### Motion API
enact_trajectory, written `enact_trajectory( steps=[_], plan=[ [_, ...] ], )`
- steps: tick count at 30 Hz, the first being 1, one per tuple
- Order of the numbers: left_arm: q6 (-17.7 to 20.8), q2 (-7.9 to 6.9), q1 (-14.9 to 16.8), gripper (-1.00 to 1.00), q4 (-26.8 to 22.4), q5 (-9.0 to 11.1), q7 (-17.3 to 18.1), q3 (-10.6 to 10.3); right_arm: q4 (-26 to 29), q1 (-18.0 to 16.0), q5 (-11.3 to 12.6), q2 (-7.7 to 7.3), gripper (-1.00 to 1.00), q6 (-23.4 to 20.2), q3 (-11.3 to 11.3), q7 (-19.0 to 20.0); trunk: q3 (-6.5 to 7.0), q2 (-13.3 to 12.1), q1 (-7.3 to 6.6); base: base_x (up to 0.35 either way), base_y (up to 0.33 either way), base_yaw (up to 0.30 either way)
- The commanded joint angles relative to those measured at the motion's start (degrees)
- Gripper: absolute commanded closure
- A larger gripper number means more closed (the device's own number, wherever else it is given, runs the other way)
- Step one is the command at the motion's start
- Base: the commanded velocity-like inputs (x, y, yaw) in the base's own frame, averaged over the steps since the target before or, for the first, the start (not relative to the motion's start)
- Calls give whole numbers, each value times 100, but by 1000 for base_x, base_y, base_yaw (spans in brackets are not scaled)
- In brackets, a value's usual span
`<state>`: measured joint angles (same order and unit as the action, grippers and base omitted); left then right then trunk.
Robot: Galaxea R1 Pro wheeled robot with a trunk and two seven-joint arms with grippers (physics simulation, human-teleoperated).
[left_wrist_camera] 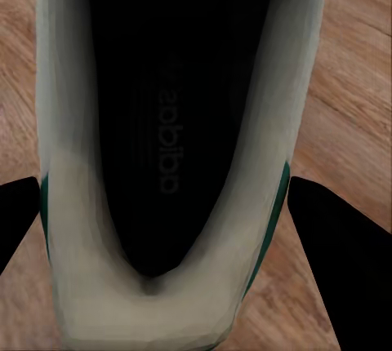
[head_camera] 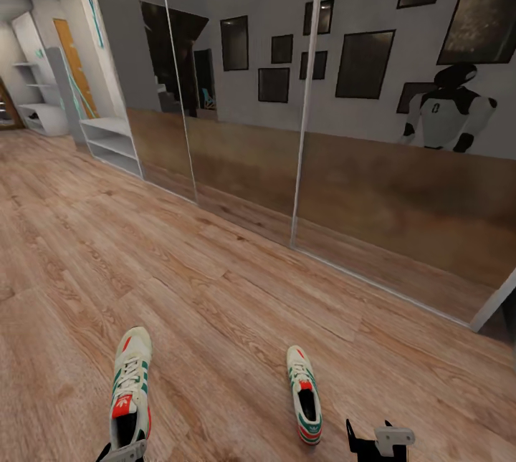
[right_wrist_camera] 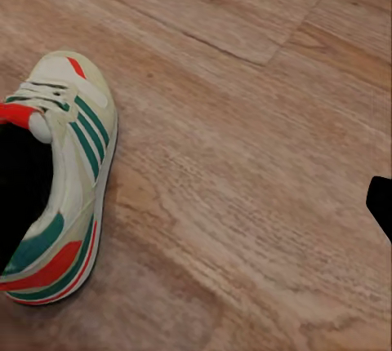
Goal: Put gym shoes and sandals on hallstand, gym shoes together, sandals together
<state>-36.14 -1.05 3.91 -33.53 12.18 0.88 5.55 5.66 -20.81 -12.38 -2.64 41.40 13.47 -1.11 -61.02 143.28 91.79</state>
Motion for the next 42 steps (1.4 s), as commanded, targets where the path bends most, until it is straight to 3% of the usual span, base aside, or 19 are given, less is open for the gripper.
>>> enact_trajectory(
  steps=[1, 12, 30, 42],
  plan=[
    [-16, 0, 4, 100, 5, 22, 18, -1, -4, -2, -60, 0, -100, 17, 42, -12, -5, 2, -1, 0, 0, 275],
    [-16, 0, 4, 100, 5, 22, 18, -1, -4, -2, -62, -1, -100, 17, 42, -12, -5, 2, -1, 0, 0, 248],
    [-16, 0, 4, 100, 5, 22, 26, -1, -3, -2, -62, -1, -100, 17, 50, -13, -5, 2, -1, 0, 0, 27],
    [-16, 0, 4, 100, 5, 22, 26, -1, -4, -2, -61, 0, -100, 17, 51, -12, -5, 2, -1, 0, 0, 241]
  ],
)
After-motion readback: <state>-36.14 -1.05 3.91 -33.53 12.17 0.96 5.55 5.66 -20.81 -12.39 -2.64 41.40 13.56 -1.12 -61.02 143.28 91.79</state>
